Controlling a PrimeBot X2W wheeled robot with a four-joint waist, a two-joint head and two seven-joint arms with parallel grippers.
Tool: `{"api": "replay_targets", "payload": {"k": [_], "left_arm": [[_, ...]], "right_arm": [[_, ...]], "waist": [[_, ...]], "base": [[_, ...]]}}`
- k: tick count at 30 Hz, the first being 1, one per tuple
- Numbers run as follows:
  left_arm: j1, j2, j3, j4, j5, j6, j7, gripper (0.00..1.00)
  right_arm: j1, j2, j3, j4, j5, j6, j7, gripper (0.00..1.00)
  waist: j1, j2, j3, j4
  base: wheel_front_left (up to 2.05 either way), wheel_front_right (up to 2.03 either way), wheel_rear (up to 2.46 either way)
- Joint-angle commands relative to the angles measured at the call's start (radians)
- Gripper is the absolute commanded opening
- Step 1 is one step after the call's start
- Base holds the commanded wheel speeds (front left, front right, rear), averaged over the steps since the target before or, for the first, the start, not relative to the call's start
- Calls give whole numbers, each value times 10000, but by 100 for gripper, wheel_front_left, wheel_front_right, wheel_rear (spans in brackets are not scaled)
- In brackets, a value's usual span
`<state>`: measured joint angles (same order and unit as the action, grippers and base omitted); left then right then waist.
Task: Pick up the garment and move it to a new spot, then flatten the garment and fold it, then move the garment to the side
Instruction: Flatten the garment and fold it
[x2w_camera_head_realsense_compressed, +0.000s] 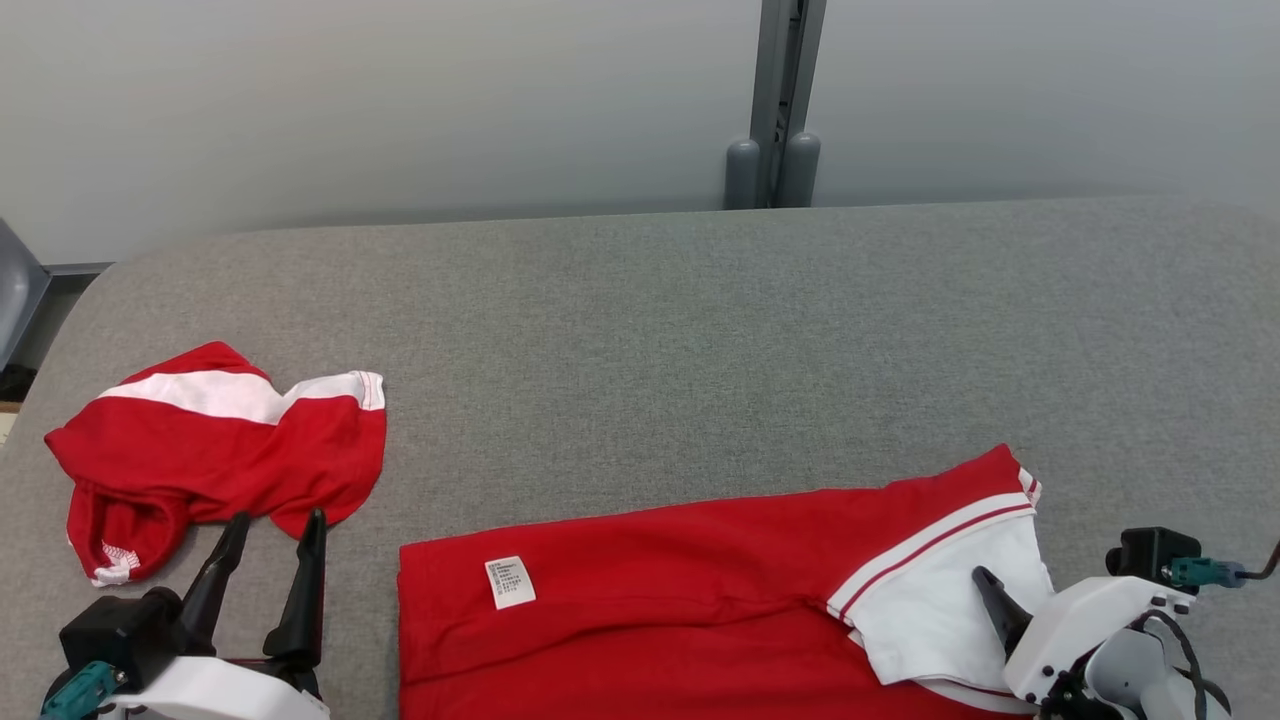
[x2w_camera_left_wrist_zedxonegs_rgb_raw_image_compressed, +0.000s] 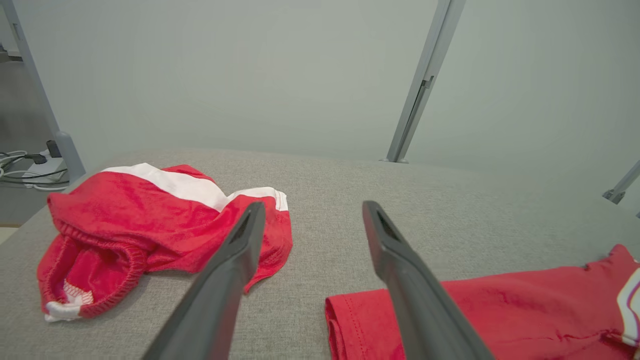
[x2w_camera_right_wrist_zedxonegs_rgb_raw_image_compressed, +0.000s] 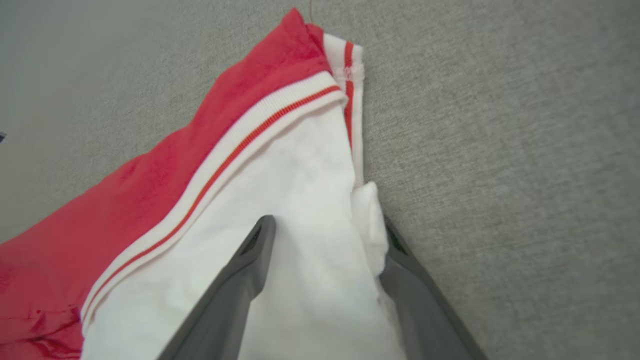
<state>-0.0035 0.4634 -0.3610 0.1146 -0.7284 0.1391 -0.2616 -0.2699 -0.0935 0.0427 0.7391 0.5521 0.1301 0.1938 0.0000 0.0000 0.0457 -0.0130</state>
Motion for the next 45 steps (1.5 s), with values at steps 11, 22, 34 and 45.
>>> {"api": "replay_targets", "payload": {"k": [11,22,34,45], "left_arm": [[-179,-143,80,251,226,-208,-41,100],[187,-705,1006,220,1120,-426,-42,100],[971,-2150,2690,167,2605,-1317,-40,100],[756,-2882,3166,692,3305,-2026,-40,100]], "right_arm": [[-278,-144,686,236,547,14,-716,0],[-386,-804,753,-95,964,8,-1298,0],[-116,-1578,208,-1045,1190,8,-1015,0],[697,-1309,473,-4477,996,9,630,0]], "waist": [[0,0,-86,5],[0,0,-173,-305],[0,0,-239,-425],[0,0,-532,-206]], "base": [[0,0,0],[0,0,0],[0,0,0],[0,0,0]]}}
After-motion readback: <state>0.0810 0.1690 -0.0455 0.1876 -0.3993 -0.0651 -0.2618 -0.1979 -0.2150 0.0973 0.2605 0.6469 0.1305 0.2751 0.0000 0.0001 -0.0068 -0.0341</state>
